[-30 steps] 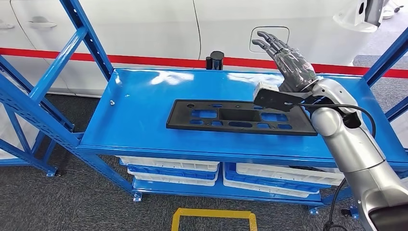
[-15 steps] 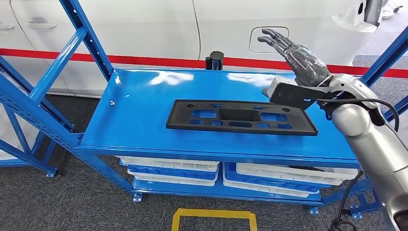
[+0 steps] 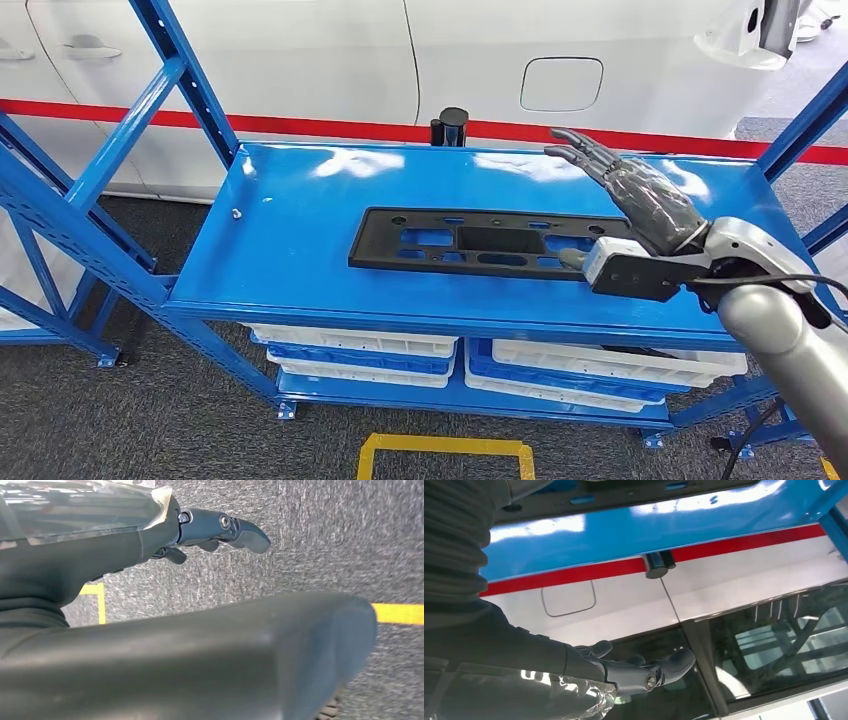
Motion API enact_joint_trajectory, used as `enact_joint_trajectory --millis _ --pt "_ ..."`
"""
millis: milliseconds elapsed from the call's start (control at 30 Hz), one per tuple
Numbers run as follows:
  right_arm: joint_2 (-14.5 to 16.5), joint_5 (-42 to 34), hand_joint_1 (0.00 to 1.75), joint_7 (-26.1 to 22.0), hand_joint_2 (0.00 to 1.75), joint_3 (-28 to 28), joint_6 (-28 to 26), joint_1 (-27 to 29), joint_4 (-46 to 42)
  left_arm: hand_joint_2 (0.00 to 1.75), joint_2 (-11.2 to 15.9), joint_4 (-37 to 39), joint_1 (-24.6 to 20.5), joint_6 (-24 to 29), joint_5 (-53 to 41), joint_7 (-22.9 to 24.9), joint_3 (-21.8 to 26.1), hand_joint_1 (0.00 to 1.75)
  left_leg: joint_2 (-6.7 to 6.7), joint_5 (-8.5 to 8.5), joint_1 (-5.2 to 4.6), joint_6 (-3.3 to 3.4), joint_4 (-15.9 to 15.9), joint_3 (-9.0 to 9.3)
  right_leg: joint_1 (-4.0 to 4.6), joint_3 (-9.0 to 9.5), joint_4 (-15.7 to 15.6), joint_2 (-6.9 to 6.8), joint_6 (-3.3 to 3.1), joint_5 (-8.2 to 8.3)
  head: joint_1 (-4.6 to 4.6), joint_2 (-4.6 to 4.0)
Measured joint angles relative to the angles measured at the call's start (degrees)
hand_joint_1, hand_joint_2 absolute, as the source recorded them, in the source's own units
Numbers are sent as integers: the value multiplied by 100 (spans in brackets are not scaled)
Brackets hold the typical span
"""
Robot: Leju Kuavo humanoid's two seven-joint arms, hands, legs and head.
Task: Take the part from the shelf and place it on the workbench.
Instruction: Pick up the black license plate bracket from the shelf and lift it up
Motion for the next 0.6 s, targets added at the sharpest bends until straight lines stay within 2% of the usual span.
enact_joint_trajectory --millis 133,300,433,600 --pt "-246 270 0 12 175 -316 -472 1112 -510 0 -19 0 -43 -31 -272 201 -173 0 4 -13 4 19 -2 -5 -2 6 -2 1 11 -9 -3 0" --pt "-319 560 0 48 175 -621 -591 2212 -863 0 -20 0 -70 -95 -484 388 -402 0 8 -21 3 30 -2 -1 -4 11 -3 2 19 -14 -3 0" --pt "-276 678 0 80 175 -741 -538 2603 -849 0 -18 0 -74 -98 -525 441 -515 0 9 -20 3 30 -2 2 -5 16 -3 3 18 -13 -2 0" --pt "-95 789 0 3 175 -738 -433 2514 -333 0 -18 0 -75 -97 -530 452 -578 0 11 -20 2 30 -1 11 -5 25 -3 4 18 -13 -2 0"
